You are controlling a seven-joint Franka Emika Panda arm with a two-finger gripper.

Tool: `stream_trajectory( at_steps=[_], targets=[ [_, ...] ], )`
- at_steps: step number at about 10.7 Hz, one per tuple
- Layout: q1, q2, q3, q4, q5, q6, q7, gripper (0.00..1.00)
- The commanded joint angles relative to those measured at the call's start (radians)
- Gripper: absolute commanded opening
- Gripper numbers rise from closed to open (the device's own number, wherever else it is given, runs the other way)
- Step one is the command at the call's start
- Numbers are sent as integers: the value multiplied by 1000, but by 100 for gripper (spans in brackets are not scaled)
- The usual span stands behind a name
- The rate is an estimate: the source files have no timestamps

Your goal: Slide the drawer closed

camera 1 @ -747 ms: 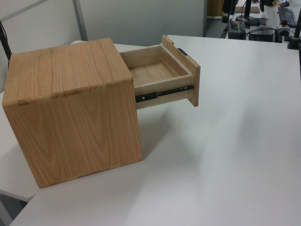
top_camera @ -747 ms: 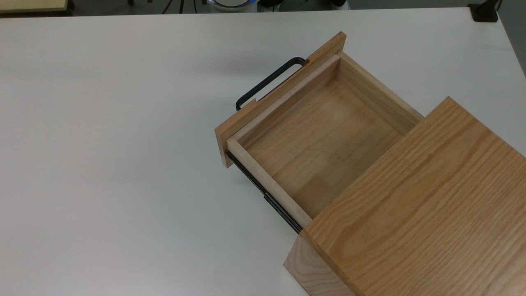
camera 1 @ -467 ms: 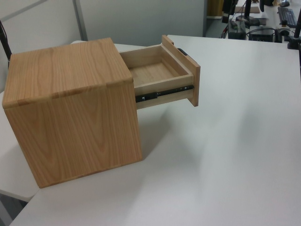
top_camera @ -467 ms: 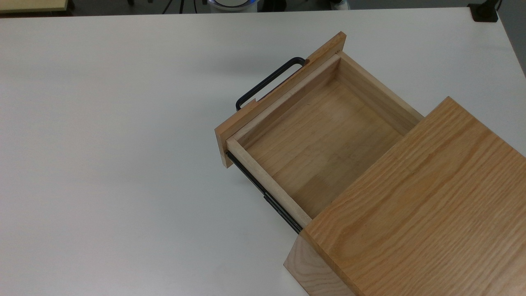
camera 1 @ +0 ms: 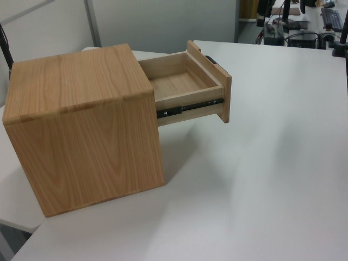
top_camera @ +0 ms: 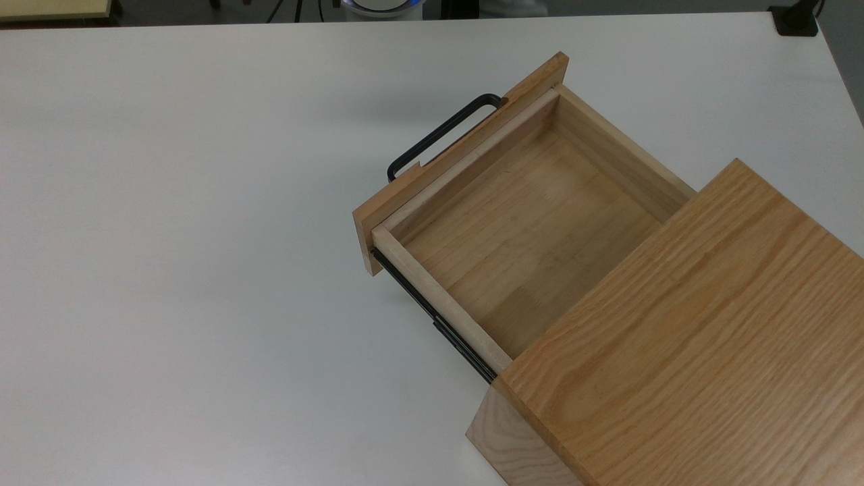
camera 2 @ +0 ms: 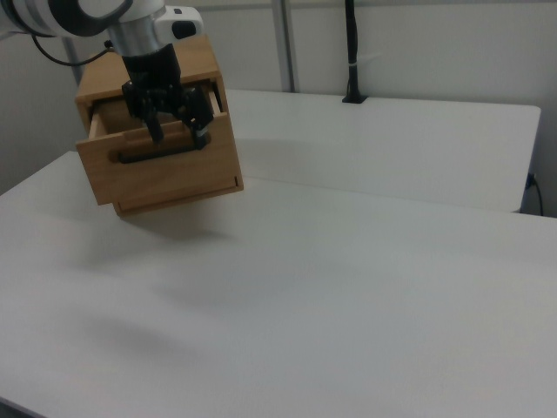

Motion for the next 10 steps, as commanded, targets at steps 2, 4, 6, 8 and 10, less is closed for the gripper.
stream_trajectory(
  at_steps=[2, 4, 6, 8, 10],
  targets=[
    [19, -10, -14, -3, -14, -33, -3, 100],
    [19, -12, -26, -13, -14, -32, -96, 100],
    [16, -6, -31, -29, -15, -32, -336, 100],
    [21, 8, -25, -56, -30, -20, -443, 100],
    [25, 31, 4, -56, -31, -30, -443, 100]
  ],
)
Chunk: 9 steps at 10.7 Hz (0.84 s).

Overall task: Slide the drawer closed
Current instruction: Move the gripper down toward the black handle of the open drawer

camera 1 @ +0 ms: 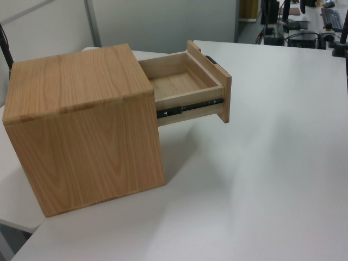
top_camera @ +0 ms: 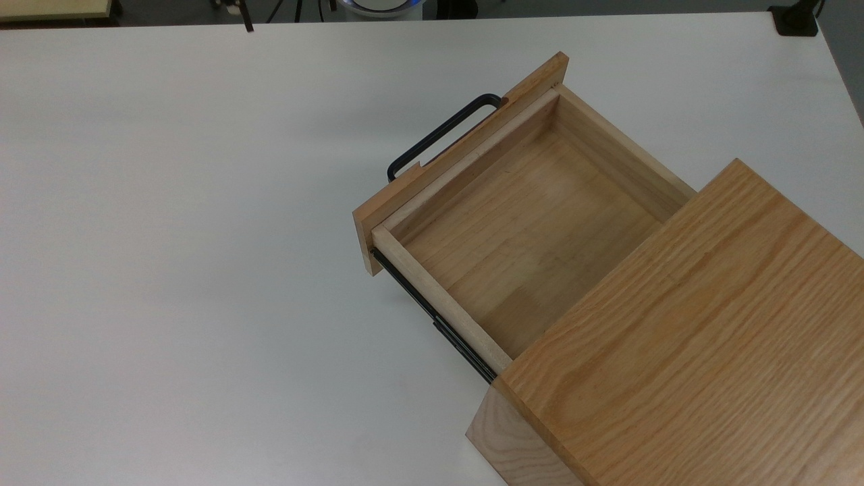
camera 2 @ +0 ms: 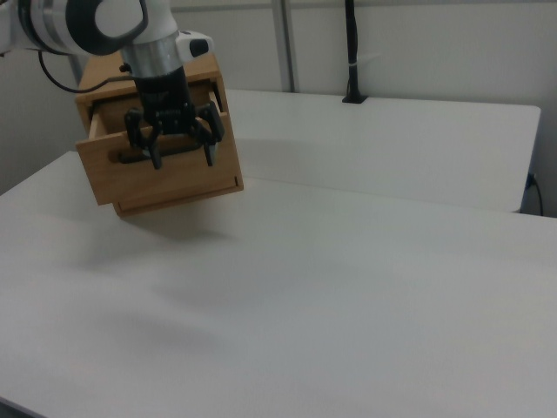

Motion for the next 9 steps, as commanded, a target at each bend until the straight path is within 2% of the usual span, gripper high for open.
stream_trajectory(
  at_steps=[1, 2, 3, 5, 6, 8, 9],
  targets=[
    [23, 23, 51, -10, -27, -21, -34, 100],
    [21, 47, 74, -6, -34, -12, -32, 92],
    [17, 62, 76, -4, -30, -6, -44, 83],
    [27, 79, 85, -4, -28, 48, -48, 44],
    [34, 92, 114, -3, -27, 80, -35, 31],
    [50, 122, 126, 23, -25, 117, -31, 0],
    [63, 138, 134, 36, -27, 120, -29, 0]
  ],
)
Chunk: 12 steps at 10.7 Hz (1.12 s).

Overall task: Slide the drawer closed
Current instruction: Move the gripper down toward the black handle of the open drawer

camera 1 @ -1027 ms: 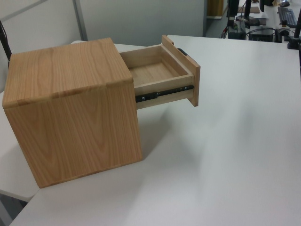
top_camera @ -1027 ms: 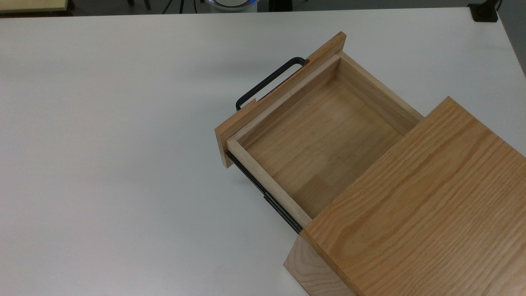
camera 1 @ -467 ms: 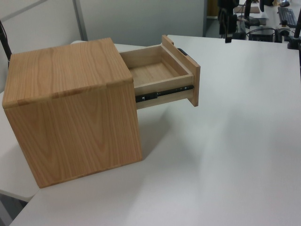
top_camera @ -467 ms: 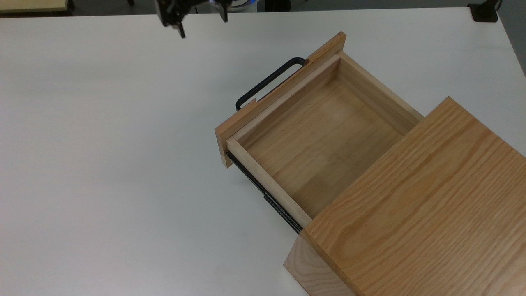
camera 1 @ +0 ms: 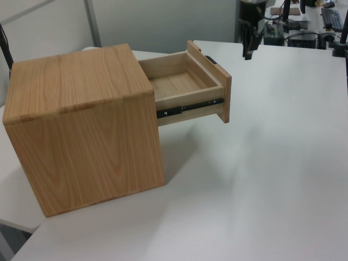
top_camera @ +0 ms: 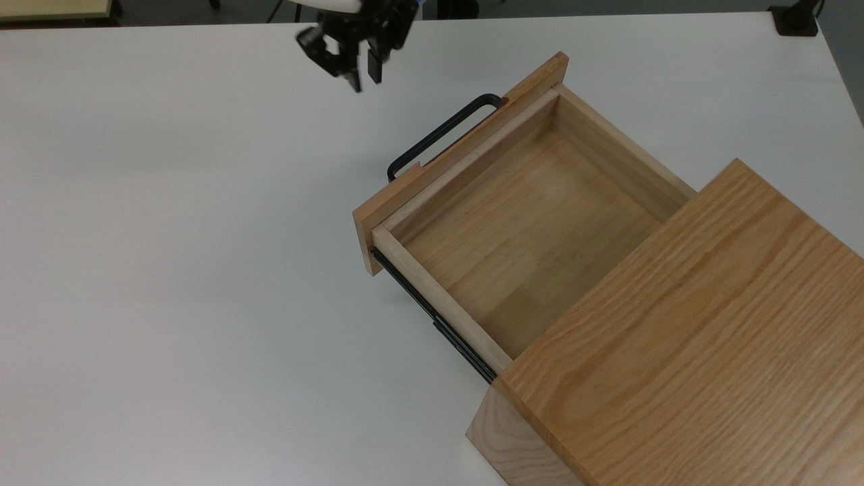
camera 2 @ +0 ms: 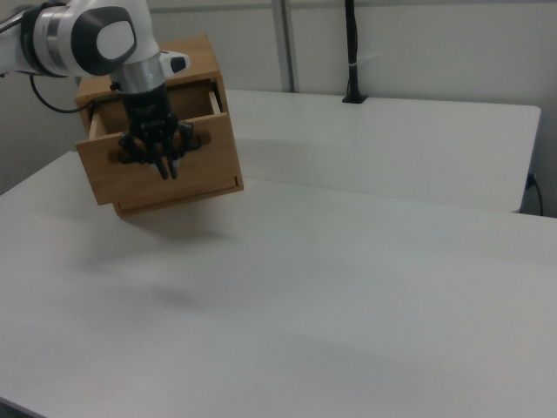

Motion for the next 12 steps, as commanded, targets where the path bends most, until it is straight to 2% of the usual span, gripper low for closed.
stream_trajectory(
  at_steps=[1, 4, 6, 9, 12],
  targets=[
    [49, 55, 15, 43, -13, 35, 34, 0],
    [74, 104, 49, 48, -19, 192, 243, 0],
    [80, 133, 71, 51, -30, 230, 292, 0],
    [109, 151, 74, 58, -33, 299, 418, 0],
    [135, 197, 77, 129, -45, 345, 507, 0]
  ],
)
